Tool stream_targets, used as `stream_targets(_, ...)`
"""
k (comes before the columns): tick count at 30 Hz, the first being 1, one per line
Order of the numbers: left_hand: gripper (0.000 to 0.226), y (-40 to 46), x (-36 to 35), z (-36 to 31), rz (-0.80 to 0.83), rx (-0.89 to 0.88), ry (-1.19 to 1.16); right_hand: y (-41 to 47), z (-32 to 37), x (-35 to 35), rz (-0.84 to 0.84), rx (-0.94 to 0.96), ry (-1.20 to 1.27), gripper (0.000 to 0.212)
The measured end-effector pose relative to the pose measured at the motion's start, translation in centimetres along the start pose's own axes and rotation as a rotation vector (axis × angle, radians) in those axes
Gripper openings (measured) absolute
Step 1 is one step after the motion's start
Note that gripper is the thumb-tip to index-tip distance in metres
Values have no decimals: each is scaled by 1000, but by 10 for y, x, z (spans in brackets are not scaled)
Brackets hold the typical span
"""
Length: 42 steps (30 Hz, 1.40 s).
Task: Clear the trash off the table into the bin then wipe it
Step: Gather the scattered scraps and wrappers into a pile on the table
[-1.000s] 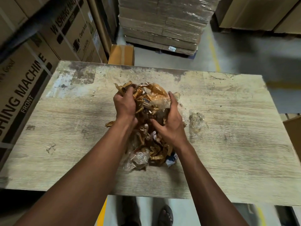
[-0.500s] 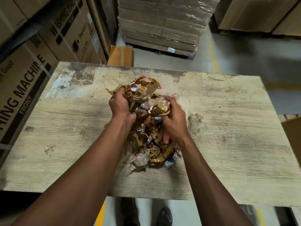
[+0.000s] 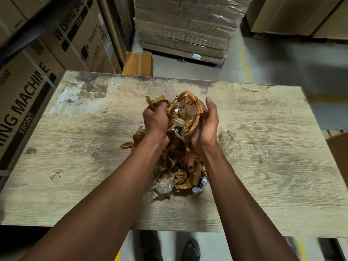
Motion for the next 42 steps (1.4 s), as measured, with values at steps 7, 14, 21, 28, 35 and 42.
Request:
stream_targets(7, 19, -13, -18, -12, -18, -156, 201, 8, 1, -7, -66, 161, -153, 27)
stream_targets(14, 60, -27, -32, -22, 136, -332, 156, 14, 4, -3, -86, 187, -228, 33)
stream_targets(21, 14, -24, -46, -22, 111, -405, 198, 5, 15, -6, -72, 229, -187, 48)
stream_targets(28, 14, -22, -61, -30, 119, -415, 236, 14, 18, 3, -172, 213, -188, 80)
stream_targets(35, 63, -30, -74, -24, 186, -386, 279, 9, 31, 17, -318, 279, -197, 53)
stream_targets(42, 55, -32, -77, -29, 127, -511, 491, 13, 24, 26, -355, 276, -49, 39)
Point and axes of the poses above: each hand's wrist, its own y-axis towards the middle knuckle, its own x-axis out of the back of the hand, z = x × y, the point moved 8 cm from there along y, towards the middle knuckle, and after that the axes turned 11 degrees about y, right-handed, at the moved point
